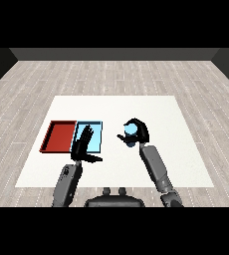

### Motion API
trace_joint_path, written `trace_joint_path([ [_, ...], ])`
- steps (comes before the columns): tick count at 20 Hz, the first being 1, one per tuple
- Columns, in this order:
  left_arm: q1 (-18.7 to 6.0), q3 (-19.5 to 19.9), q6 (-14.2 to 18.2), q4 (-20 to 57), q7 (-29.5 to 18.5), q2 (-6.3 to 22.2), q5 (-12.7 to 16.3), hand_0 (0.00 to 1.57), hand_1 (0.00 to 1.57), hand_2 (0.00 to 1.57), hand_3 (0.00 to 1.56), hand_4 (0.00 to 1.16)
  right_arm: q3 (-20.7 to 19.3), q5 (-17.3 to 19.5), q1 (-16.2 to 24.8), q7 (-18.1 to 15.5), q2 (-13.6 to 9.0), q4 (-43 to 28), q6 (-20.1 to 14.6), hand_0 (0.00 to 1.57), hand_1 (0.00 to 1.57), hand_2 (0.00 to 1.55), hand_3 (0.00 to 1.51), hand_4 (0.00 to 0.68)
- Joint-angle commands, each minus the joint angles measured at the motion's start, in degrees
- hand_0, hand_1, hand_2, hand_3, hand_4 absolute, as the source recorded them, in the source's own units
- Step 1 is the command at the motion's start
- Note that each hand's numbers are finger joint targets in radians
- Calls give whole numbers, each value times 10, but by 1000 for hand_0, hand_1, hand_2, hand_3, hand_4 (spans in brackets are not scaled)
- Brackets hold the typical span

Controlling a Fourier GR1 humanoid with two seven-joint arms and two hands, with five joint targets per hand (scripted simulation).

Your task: Pick the blue can and put it in the blue box

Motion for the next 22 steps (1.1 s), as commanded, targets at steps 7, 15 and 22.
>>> trace_joint_path([
  [7,-118,-60,100,119,6,-1,6,0,0,0,0,0,20,1,11,10,3,-34,3,1449,1449,1462,1430,621],
  [15,-86,-116,113,78,31,-1,-13,0,0,0,0,0,77,-16,-40,-3,3,17,-31,1425,1425,1455,1423,624],
  [22,-132,-160,156,198,-61,-1,40,0,0,0,0,0,97,-7,-8,4,4,-18,-43,1432,1432,1464,1425,608],
])
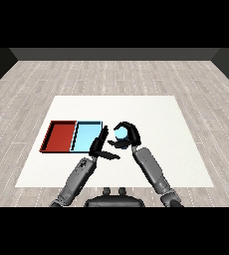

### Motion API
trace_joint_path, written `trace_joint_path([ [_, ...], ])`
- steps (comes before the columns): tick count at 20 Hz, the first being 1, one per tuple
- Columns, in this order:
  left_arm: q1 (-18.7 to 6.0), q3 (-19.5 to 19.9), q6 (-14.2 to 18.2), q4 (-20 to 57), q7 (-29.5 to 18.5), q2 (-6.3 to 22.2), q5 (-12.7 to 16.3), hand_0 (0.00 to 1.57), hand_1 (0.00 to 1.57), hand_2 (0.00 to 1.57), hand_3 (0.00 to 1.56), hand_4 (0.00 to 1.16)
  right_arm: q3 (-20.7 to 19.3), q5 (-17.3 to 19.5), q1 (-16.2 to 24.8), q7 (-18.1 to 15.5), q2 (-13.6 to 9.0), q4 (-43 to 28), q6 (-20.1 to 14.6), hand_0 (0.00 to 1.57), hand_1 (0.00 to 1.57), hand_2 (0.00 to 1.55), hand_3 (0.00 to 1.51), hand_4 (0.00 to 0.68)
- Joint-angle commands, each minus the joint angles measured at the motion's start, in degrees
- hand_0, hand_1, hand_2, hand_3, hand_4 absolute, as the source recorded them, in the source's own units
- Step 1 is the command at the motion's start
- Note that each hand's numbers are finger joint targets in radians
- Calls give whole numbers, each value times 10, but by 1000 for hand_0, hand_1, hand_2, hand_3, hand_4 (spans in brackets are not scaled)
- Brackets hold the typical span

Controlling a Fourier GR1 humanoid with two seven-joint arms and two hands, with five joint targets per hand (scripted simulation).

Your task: Pick the blue can and put it in the blue box

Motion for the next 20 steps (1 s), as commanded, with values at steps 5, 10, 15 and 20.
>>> trace_joint_path([
  [5,-42,-2,9,68,-36,0,33,0,0,0,0,0,7,5,-34,21,0,-2,-6,1442,1442,1461,1418,613],
  [10,-45,7,-12,27,16,4,24,0,0,0,0,0,21,17,46,20,-8,-84,17,1432,1432,1458,1419,624],
  [15,-84,0,-10,116,-50,0,39,0,0,0,0,0,19,6,40,-20,0,-30,41,1463,1463,1473,1423,616],
  [20,-71,-19,34,55,-3,0,25,0,0,0,0,0,104,-48,-33,-4,0,5,-63,1469,1469,1465,1415,584],
])
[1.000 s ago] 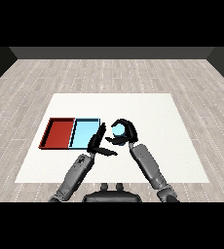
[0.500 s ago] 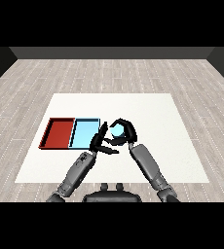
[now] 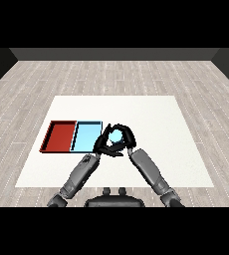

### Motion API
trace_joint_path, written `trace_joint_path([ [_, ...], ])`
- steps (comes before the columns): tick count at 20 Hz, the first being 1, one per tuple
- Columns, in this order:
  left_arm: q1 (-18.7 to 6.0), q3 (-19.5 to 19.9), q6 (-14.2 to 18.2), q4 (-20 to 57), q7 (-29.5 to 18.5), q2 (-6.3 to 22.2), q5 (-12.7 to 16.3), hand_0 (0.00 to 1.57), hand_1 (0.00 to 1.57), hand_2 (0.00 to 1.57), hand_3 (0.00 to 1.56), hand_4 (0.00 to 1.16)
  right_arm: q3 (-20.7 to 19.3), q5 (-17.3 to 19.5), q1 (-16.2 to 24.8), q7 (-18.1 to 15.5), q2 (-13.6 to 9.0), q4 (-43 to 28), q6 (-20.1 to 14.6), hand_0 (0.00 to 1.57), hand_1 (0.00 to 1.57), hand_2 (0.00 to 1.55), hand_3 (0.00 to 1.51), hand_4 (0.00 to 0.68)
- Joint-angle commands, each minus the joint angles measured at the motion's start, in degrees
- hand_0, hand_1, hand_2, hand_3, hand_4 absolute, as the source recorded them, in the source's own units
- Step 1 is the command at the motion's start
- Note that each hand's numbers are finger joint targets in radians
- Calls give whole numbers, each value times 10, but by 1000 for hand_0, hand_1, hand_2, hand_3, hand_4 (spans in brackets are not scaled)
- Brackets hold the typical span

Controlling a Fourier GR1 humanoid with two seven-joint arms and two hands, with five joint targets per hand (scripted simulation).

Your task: Pick the blue can and put it in the blue box

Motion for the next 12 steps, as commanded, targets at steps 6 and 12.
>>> trace_joint_path([
  [6,-8,8,-25,-1,-6,7,13,0,0,0,0,0,50,-23,-7,-31,0,29,-28,1446,1446,1441,1397,562],
  [12,-61,-21,47,39,2,0,13,0,0,0,0,108,57,-42,-54,9,0,26,-44,1485,1485,1468,1407,536],
])
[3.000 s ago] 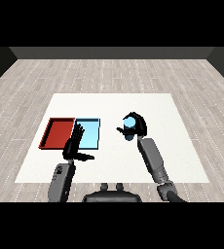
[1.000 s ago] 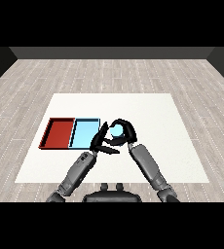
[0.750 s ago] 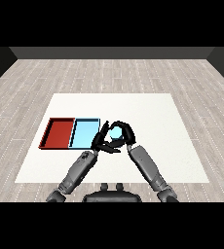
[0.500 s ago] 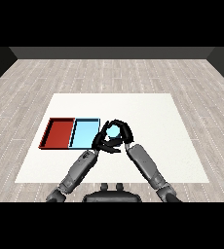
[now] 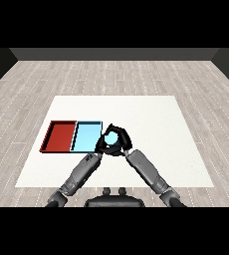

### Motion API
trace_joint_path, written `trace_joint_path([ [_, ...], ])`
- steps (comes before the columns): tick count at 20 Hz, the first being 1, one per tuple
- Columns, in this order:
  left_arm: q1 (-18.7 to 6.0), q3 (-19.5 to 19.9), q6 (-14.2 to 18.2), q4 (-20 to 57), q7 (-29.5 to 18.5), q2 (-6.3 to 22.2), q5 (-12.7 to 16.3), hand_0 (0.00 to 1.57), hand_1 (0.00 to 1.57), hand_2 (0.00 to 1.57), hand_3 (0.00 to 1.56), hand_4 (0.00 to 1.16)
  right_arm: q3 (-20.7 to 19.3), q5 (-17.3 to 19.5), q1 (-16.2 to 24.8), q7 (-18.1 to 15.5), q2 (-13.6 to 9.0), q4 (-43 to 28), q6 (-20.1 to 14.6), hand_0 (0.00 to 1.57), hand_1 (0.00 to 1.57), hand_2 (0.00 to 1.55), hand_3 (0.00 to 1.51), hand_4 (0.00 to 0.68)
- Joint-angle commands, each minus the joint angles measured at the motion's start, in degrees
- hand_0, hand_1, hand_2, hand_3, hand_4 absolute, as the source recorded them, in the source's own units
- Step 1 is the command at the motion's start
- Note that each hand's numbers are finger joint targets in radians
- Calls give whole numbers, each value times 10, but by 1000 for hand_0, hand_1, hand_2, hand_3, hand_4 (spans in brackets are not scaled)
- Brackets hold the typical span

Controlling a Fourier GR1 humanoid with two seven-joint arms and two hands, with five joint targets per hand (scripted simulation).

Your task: Pick the blue can and put it in the blue box

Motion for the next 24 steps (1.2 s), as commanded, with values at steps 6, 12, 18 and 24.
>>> trace_joint_path([
  [6,-53,-32,86,33,74,-4,-44,0,0,0,0,0,-11,-12,31,-13,-8,-29,32,1483,1483,1458,1406,572],
  [12,-38,-28,116,22,20,-4,-78,0,0,300,0,531,29,-41,-39,28,1,-8,-21,1486,1486,1462,1402,557],
  [18,-58,-60,148,19,55,-4,-45,850,850,882,554,661,13,-37,-16,20,1,-27,3,1483,1483,1454,1401,590],
  [24,-82,-22,144,43,40,-4,31,1438,1438,1347,1040,625,-5,-20,7,8,1,-23,18,1460,1460,1452,1405,575],
])
